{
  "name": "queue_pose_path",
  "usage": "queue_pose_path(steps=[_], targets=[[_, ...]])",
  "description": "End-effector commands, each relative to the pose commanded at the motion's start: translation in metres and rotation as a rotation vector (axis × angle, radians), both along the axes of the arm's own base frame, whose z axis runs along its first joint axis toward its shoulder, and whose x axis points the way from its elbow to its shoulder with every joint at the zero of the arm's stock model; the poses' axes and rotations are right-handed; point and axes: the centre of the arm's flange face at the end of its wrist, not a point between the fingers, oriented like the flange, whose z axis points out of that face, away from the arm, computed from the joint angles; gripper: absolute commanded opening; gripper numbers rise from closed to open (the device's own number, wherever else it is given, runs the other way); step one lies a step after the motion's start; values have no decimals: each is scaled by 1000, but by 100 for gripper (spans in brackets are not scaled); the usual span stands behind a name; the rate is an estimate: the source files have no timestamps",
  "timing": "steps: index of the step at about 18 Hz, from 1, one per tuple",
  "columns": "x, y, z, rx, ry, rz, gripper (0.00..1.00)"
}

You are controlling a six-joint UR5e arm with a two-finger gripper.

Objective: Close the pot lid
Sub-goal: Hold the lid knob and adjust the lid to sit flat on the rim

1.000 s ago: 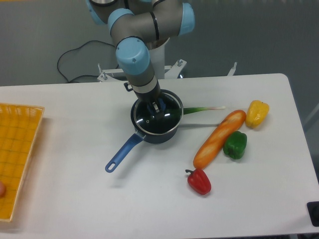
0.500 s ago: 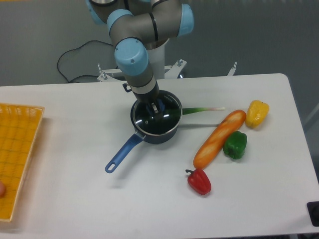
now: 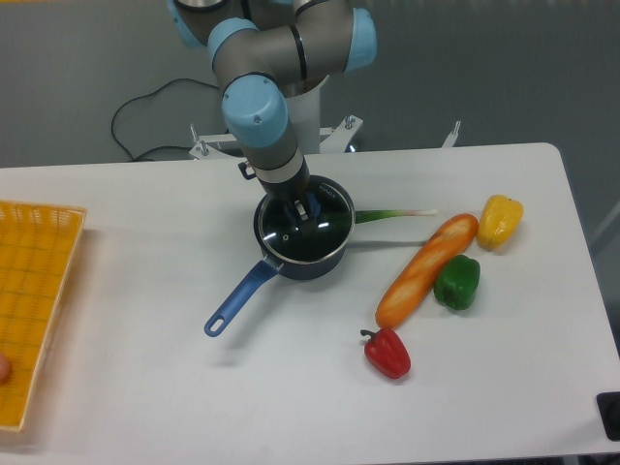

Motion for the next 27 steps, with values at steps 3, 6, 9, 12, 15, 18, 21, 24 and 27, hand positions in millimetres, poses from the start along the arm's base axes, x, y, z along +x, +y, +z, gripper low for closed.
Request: queue_pose_path(steps=[3,6,9,12,15,18,21,24,27], targets=[[0,0,-1,-1,-1,0,76],[0,0,-1,-1,-1,0,79],[0,0,-1,-1,-1,0,82],[-1,1,1,2,2,0,86],[-3,3,8,13,13,-2,91],[-8,8,19,33,28,2,94],[-17,14,38,61,52,0,97],[-25,16,49,81,68,9,99],[-40,14,63,101,86,38,100]])
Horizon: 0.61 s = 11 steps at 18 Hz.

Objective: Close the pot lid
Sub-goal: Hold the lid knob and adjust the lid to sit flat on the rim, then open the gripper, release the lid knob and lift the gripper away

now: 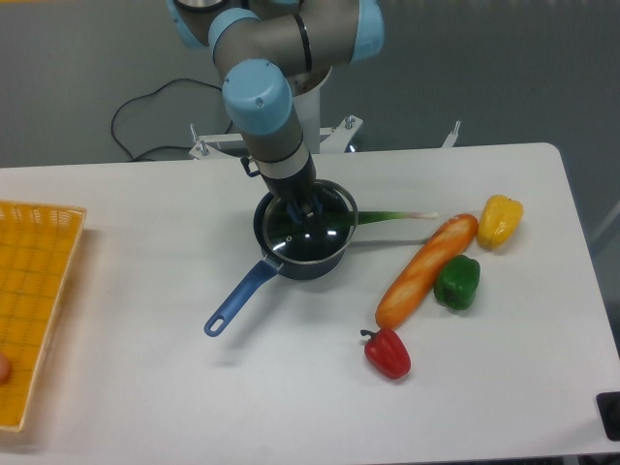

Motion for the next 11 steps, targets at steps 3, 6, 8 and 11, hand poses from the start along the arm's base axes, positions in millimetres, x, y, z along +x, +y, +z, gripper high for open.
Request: queue_pose_path(steps=[3,6,8,11], targets=[[-20,-6,12,43,-7,39,100],[-40,-19,18,80,-26,87,100],[-56,-28,25,120,-35,121,100],[-74,-40,30,160,-53,164,100]])
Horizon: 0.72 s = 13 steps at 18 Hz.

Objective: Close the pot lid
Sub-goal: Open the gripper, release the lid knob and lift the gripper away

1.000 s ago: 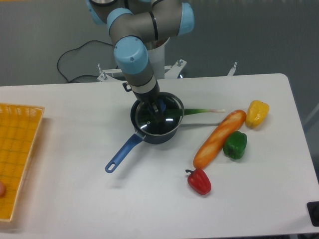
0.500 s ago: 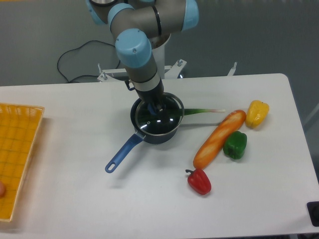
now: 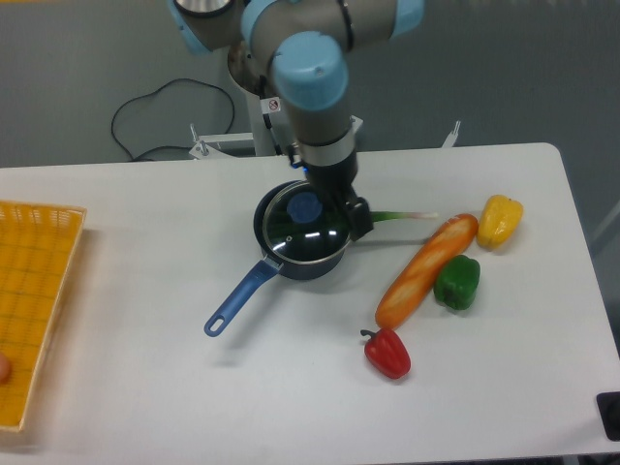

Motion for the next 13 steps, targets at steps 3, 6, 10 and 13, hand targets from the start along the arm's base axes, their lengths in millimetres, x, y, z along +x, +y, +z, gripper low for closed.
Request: queue_pose_path(steps=[3,6,10,13], targets=[[-15,-11,-2,-7,1,33,100],[-34,-28,-1,-14,-38,80,100],[-60,-32,6,-33,-85,95,100],[-74,-25,16,-22,-69,96,100]])
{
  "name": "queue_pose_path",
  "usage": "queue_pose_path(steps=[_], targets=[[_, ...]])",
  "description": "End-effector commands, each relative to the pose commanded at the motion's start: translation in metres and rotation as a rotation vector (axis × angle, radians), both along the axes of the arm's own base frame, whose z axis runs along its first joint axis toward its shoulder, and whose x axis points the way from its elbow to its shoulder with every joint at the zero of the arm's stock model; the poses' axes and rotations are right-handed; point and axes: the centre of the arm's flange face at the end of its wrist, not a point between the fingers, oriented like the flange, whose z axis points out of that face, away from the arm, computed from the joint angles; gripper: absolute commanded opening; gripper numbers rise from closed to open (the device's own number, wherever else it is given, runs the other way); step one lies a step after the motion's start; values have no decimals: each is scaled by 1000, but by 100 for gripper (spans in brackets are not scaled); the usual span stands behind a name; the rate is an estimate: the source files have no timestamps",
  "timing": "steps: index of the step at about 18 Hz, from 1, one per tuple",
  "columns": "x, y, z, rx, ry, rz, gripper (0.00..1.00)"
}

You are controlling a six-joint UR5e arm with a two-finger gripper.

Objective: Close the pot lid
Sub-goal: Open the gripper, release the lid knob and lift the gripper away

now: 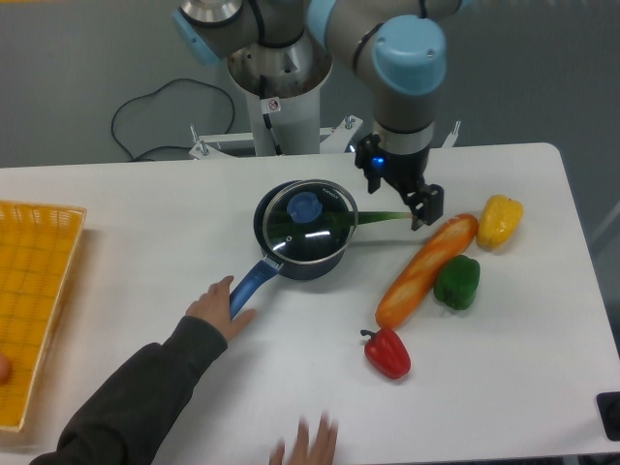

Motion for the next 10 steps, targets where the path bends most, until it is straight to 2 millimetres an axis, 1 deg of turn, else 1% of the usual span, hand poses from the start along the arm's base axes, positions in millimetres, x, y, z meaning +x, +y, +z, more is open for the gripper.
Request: queue_pose_path(steps=[2,3,5,6,8,10], targets=[[-22,5,5,3,-3,10,100],[-33,4,7,-6,-27,19,100],[-48,-1,16,-16,-46,21,100],[-52,-4,18,-14,-42,9,100],[-61,-16,16,1,-53,4,100],[-67,-22,14,6,-57,4,100]])
